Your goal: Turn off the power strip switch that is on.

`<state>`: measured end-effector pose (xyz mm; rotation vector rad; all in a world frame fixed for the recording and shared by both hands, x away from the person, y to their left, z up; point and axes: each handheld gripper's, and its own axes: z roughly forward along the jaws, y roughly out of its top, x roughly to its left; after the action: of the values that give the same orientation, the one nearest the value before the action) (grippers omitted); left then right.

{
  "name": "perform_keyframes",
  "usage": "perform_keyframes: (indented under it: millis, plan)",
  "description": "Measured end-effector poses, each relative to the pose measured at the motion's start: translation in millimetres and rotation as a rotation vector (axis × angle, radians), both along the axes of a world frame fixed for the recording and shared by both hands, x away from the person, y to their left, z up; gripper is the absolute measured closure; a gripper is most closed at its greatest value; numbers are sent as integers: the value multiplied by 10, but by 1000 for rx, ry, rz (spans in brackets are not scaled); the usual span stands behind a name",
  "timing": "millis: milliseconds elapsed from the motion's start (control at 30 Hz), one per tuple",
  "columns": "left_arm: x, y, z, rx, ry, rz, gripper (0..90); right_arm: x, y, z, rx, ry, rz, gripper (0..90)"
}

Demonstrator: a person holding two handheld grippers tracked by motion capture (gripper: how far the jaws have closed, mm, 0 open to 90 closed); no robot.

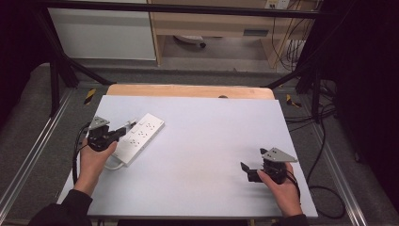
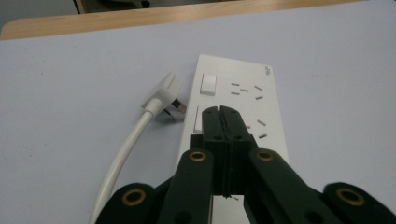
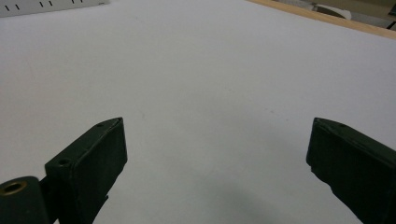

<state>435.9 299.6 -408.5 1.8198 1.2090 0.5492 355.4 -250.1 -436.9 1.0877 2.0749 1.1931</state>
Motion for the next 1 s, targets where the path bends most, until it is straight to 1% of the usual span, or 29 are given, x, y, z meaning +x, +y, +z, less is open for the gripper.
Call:
perform_keyframes:
  millis: [67, 200, 233, 400, 500, 600, 633, 733, 900, 1000]
  plan:
    - [25, 0, -29, 4, 12, -1, 899, 1, 0, -1, 1, 1, -2, 47]
    - [66, -1, -68, -8, 30, -2, 899, 3, 3, -2, -1, 1, 1, 48]
    - [87, 4, -88, -5, 40, 0, 899, 1, 7, -4, -1, 5, 4, 48]
    - [111, 9, -115, 5, 48, 1, 899, 7, 17, -11, -8, 9, 9, 48]
    - [123, -2, -135, 25, 53, -3, 899, 10, 25, -15, -16, 14, 12, 48]
    - [138, -8, -155, 22, 63, 0, 899, 9, 29, -16, -15, 13, 14, 48]
    - [143, -9, -162, 14, 66, -1, 899, 10, 28, -15, -15, 12, 13, 48]
    - [154, -19, -183, 23, 75, -10, 899, 12, 23, -13, -11, 11, 12, 48]
    - [167, -18, -195, 26, 76, -4, 899, 14, 28, -17, -14, 15, 11, 48]
    - [172, -28, -205, 35, 78, -7, 899, 12, 30, -17, -16, 16, 15, 48]
